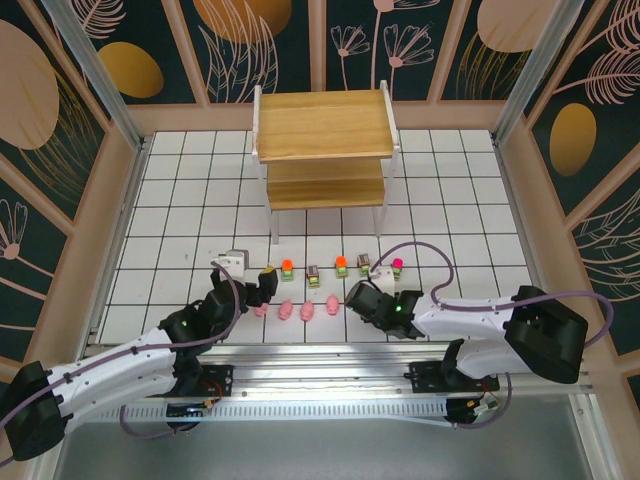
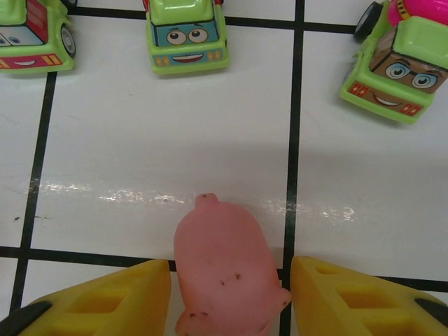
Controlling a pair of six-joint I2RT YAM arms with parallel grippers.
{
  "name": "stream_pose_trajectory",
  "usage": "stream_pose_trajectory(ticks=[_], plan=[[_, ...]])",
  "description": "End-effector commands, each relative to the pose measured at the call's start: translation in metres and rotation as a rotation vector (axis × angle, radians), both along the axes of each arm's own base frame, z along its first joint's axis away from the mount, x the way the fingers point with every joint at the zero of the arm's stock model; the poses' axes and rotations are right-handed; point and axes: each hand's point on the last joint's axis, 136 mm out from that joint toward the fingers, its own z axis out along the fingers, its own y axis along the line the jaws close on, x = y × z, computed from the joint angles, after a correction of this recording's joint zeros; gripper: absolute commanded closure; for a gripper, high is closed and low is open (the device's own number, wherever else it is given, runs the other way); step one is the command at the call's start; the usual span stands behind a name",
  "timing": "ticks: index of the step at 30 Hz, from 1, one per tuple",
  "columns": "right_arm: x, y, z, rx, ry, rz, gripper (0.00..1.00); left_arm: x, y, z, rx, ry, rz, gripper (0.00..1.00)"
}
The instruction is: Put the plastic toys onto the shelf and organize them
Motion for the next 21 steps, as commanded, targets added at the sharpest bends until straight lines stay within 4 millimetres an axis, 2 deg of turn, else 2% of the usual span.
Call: stream_pose_trajectory(ticks=[1, 21], plan=[[0.0059, 0.0077, 0.0072, 0.013, -0.019, 0.012, 0.51, -0.0020, 0.0009, -0.0044, -0.002, 0.006, 0.001, 0.12], [0.0007, 0.0099, 0.0015, 0.001, 0.017, 0.050, 0.56, -0.0010, -0.0007, -0.0060, 0.007, 0.011, -0.002, 0.12]])
